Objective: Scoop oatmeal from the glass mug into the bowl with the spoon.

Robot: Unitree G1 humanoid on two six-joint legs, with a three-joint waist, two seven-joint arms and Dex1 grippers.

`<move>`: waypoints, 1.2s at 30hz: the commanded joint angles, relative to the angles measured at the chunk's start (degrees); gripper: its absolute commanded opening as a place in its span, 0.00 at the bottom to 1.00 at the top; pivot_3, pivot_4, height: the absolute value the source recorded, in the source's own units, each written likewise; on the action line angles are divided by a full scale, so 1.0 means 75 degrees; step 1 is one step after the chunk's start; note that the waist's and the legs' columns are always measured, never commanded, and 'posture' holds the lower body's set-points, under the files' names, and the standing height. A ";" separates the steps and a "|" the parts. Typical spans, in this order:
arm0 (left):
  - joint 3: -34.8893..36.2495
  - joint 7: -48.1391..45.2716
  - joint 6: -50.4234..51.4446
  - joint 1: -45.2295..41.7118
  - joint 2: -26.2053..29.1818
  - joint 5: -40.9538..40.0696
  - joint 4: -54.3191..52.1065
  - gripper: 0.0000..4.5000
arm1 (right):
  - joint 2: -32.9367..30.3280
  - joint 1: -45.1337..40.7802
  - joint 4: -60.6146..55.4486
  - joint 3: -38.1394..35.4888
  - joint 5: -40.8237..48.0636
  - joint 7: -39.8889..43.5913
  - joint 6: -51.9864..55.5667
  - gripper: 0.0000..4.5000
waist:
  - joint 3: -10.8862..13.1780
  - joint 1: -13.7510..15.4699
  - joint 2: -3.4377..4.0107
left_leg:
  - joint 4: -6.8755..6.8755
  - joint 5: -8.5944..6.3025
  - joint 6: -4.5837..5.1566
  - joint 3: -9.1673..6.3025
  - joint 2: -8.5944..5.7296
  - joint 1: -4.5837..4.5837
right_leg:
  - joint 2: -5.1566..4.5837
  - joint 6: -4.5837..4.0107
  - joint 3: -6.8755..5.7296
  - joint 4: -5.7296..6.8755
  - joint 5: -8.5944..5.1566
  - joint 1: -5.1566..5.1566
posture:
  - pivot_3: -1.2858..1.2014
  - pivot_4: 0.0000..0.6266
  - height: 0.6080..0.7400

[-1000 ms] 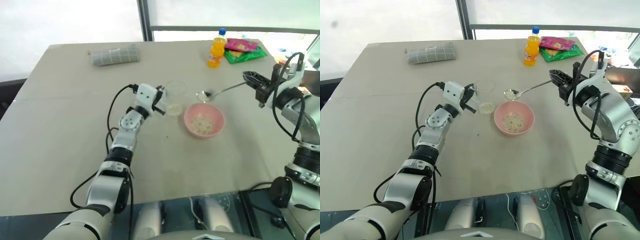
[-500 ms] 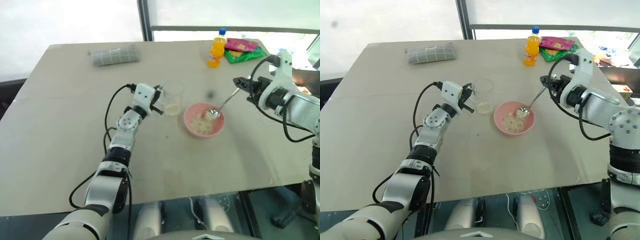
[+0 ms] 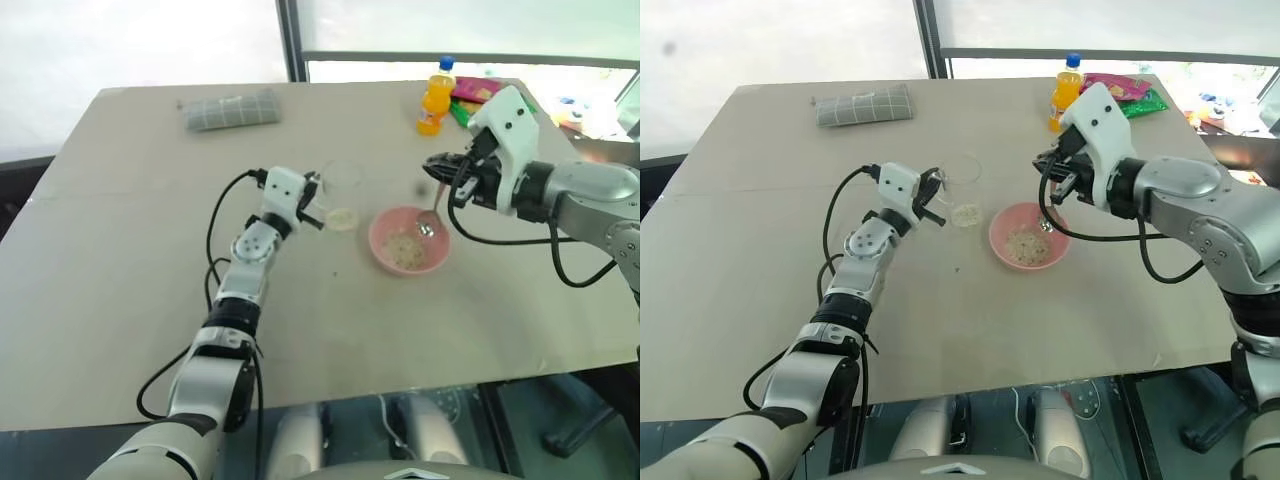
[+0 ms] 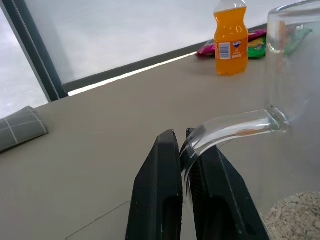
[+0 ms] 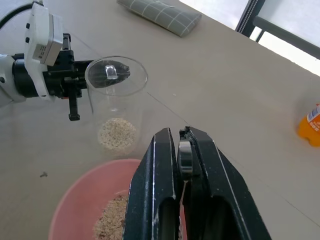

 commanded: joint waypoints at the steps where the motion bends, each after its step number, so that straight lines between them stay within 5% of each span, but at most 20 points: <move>1: -0.0012 -0.0004 0.0225 0.0233 0.0084 0.0059 -0.0316 0.02 | 0.0745 -0.0765 0.0819 -0.1534 0.0774 -0.0612 0.0412 0.00 | 0.0000 0.0008 0.0000 | 0.0000 0.0000 0.0000 0.0005 0.0000 0.0001 | 0.0000 0.0000 0.0002 0.0003 0.0000 0.0000 | 0.52 0.24 1.00; 7: -0.0050 -0.0055 0.0383 0.0307 0.0013 -0.0003 -0.0575 0.02 | 0.2363 -0.2151 0.2169 -0.2885 0.1977 -0.2095 0.0933 0.00 | 0.0000 0.0019 0.0001 | 0.0005 0.0001 -0.0001 0.0022 0.0000 -0.0001 | -0.0001 -0.0001 -0.0004 0.0011 0.0001 0.0000 | 0.52 0.24 1.00; 15: -0.0010 -0.0091 0.0466 0.0288 0.0011 -0.0063 -0.0632 0.02 | 0.4060 -0.2510 0.2936 -0.2551 0.1561 -0.2419 0.0597 0.00 | -0.0001 0.0020 0.0002 | 0.0004 0.0001 -0.0001 0.0019 0.0000 -0.0005 | -0.0002 -0.0001 -0.0007 0.0015 0.0001 -0.0001 | 0.52 0.24 1.00; 31: 0.0106 -0.0049 0.0630 0.0567 0.0050 -0.0189 -0.1009 0.02 | 0.4265 -0.2171 0.3343 -0.1336 -0.0661 -0.0940 -0.0036 0.00 | 0.0000 -0.0001 0.0003 | 0.0003 0.0001 -0.0002 0.0018 -0.0001 -0.0006 | -0.0004 -0.0001 -0.0009 0.0014 0.0001 -0.0002 | 0.52 0.24 1.00; 32: 0.0107 -0.0047 0.0645 0.0569 0.0045 -0.0189 -0.1018 0.00 | 0.4307 -0.2158 0.3299 -0.1351 -0.0673 -0.0894 -0.0029 0.17 | 0.0000 -0.0001 0.0003 | 0.0003 0.0001 -0.0002 0.0018 -0.0001 -0.0007 | -0.0004 -0.0001 -0.0010 0.0013 0.0001 -0.0002 | 0.52 0.24 1.00; 36: 0.0111 -0.0043 0.0669 0.0549 0.0033 -0.0174 -0.0978 0.00 | 0.4465 -0.2113 0.3198 -0.1467 -0.0853 -0.0925 -0.0236 0.54 | 0.0000 -0.0006 0.0004 | 0.0003 0.0001 -0.0002 0.0018 -0.0001 -0.0005 | -0.0003 -0.0001 -0.0010 0.0014 0.0001 -0.0003 | 0.52 0.24 1.00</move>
